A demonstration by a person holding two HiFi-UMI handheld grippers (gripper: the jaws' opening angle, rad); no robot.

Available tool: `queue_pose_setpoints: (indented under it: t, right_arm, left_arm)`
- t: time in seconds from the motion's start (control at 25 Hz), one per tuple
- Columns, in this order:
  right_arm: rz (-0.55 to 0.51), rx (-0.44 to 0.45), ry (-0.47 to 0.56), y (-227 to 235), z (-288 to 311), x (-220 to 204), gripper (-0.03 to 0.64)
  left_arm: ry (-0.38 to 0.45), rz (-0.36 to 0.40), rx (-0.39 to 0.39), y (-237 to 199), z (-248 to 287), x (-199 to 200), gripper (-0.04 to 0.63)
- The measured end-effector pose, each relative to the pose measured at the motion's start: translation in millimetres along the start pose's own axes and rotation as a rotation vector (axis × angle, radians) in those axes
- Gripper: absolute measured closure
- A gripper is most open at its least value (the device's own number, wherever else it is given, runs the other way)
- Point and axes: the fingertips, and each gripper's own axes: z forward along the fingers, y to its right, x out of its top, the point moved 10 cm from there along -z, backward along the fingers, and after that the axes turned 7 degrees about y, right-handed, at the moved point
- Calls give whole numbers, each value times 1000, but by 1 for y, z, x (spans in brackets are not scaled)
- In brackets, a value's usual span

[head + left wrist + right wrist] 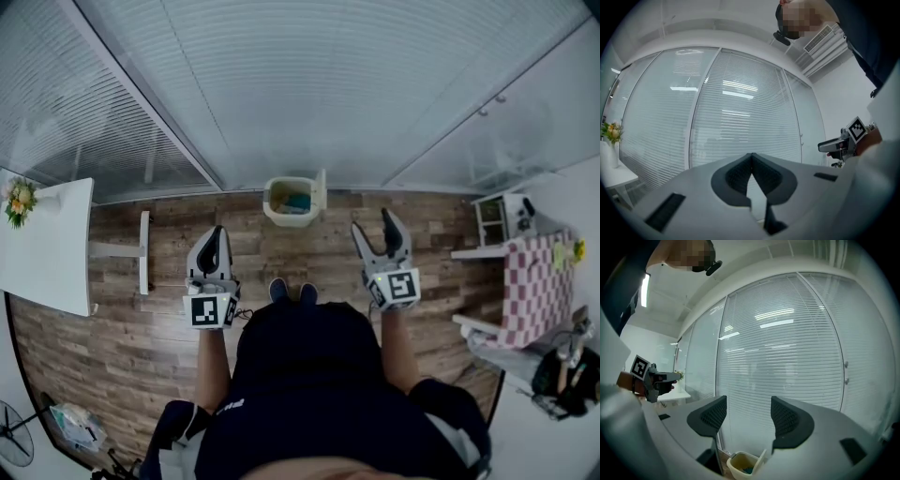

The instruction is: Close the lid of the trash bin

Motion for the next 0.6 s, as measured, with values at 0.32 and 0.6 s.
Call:
queue_pose_setpoints:
  t: [0.32,0.6]
  right_arm:
    - [-6,11,-12,-15,9,0,348]
    - [-41,25,-50,-35,12,-5,348]
  left_arm:
    - [11,-22,-14,-19,-6,-5,589]
    - [22,-43,-66,-34,-14,-9,589]
